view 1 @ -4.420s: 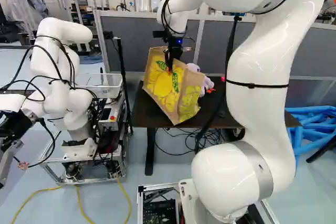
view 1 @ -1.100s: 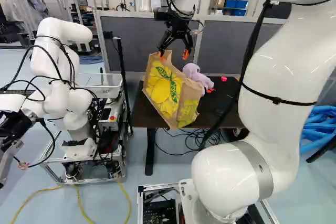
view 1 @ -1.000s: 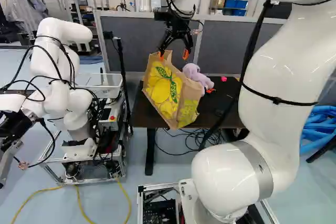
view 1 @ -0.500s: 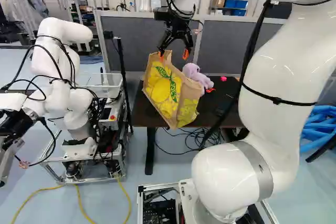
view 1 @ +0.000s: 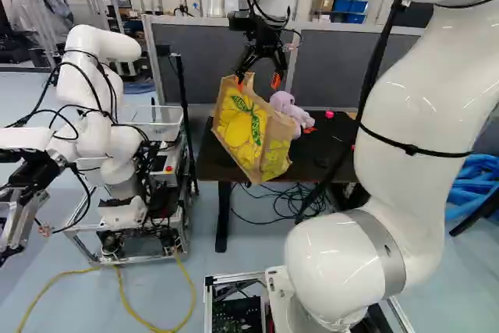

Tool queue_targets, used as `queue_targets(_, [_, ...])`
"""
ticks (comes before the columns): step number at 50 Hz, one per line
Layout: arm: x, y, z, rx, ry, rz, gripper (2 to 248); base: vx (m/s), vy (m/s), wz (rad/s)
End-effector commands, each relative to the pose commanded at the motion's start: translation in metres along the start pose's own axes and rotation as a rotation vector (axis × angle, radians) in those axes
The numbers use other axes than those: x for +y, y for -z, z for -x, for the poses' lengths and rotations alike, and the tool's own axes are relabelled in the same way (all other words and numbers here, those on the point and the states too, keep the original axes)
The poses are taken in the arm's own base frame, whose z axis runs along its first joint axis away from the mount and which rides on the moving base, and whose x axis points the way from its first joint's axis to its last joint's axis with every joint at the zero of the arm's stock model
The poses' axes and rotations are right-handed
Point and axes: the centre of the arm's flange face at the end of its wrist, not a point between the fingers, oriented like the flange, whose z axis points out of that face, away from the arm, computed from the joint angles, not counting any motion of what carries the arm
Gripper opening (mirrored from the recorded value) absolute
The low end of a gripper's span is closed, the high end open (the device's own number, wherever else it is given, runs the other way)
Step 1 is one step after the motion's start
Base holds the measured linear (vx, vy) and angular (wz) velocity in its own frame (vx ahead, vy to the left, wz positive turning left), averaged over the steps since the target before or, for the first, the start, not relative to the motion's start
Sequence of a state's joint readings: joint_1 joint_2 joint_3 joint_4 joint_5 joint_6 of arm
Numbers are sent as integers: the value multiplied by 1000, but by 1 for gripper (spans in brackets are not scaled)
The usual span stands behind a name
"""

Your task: Pick up the bag on the ground and place it on the table

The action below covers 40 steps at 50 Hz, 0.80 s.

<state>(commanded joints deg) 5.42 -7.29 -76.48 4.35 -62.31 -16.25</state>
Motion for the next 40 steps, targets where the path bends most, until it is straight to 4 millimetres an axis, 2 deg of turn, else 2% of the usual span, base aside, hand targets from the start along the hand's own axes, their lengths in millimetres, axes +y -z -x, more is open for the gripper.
queue_targets(40, [0,0,0,0,0,0,247,-126,-2,8])
